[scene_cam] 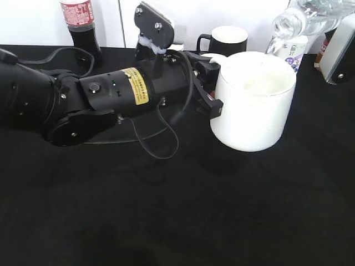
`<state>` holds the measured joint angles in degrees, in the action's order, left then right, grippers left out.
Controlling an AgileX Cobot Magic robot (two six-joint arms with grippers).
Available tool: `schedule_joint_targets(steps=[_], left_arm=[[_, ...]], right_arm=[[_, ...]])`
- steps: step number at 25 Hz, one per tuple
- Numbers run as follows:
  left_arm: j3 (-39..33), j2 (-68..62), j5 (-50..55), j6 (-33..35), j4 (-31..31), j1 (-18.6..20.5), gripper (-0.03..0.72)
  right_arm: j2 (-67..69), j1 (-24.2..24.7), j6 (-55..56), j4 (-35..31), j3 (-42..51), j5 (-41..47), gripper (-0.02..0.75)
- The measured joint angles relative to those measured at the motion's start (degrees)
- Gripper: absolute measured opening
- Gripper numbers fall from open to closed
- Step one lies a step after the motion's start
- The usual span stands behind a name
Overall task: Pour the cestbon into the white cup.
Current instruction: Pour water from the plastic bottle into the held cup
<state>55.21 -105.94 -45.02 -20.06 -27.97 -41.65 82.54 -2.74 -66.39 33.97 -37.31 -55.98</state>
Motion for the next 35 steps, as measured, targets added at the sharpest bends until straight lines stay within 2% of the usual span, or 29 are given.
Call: schedule_joint_targets(steps=[20, 25, 30, 33, 35], left_arm=[[0.0, 0.0, 0.8, 0.3, -0.3, 0.0, 0.039], [0.0, 0.0, 0.8, 0.4, -0.3, 0.0, 0.039], [0.0, 0.0, 0.7, 0.4, -0.3, 0.3, 0.039], [-0.1, 3.4, 1.1, 0.5, -0.8, 3.4, 0.039], [-0.2, 6.9, 2.8, 0.5, -0.8, 6.9, 0.039]], right_arm=[[-0.3, 0.0, -7.9, -0.6, -0.3, -0.8, 0.491], [1.6, 0.0, 18.5, 3.3, -0.3, -1.0, 0.491], [1.8, 0.0, 63.5, 5.0, -0.3, -0.6, 0.491], [1.8, 0.0, 87.2, 5.0, -0.3, 5.6, 0.491], [1.8, 0.0, 95.0, 5.0, -0.3, 6.7, 0.491]])
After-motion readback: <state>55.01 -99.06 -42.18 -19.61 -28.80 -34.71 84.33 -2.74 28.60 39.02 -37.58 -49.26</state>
